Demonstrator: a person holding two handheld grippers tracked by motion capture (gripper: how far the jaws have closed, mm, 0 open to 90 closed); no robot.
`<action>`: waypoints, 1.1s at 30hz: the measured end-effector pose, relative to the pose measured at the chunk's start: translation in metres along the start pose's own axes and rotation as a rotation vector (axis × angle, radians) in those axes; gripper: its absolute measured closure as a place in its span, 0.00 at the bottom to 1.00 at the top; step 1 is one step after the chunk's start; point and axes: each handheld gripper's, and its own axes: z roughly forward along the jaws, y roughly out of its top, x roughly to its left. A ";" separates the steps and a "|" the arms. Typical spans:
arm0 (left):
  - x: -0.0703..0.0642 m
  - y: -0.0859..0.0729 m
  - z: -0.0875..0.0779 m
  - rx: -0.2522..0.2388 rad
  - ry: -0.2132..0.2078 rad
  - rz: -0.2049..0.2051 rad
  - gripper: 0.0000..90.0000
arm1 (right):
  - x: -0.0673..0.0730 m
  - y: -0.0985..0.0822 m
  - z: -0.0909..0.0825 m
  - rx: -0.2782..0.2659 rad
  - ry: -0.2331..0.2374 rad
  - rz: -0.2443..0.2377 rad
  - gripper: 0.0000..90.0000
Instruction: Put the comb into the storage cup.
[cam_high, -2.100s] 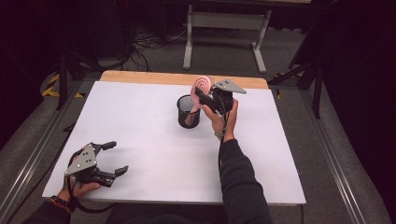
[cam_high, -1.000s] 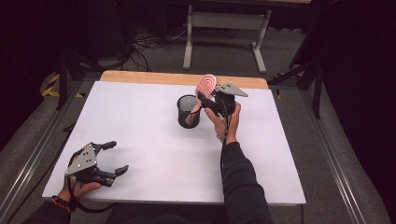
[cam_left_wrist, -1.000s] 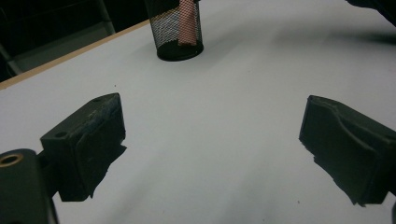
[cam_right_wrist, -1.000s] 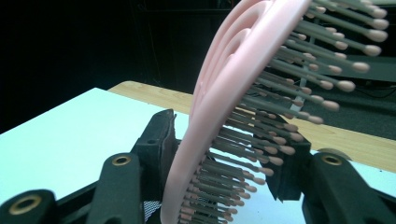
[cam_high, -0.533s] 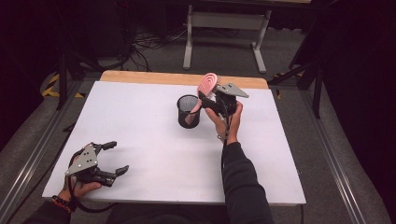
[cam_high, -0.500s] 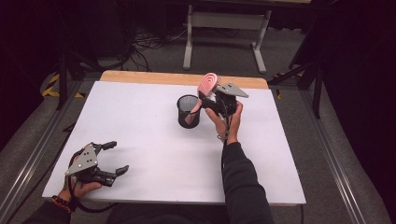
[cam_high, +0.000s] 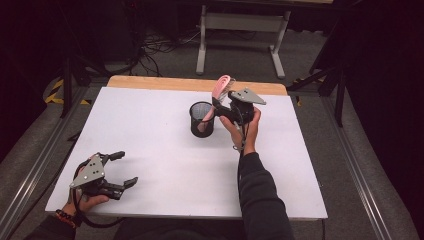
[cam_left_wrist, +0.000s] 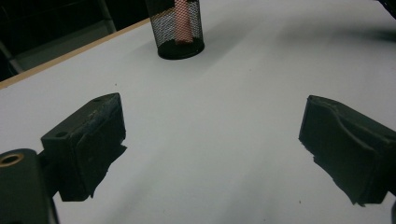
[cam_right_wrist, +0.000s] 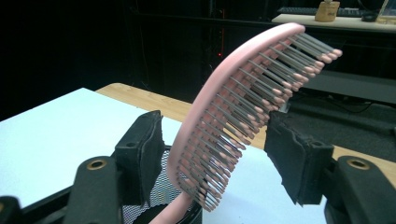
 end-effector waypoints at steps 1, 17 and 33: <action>0.000 0.000 0.000 0.000 0.000 0.000 0.09 | 0.002 0.001 -0.001 -0.004 0.004 -0.010 0.42; 0.000 0.000 0.000 -0.001 -0.004 0.000 0.09 | 0.007 0.006 -0.007 -0.015 0.007 -0.034 0.41; -0.001 0.000 0.001 0.004 -0.008 0.000 0.09 | 0.008 0.011 -0.014 -0.022 0.006 -0.063 0.41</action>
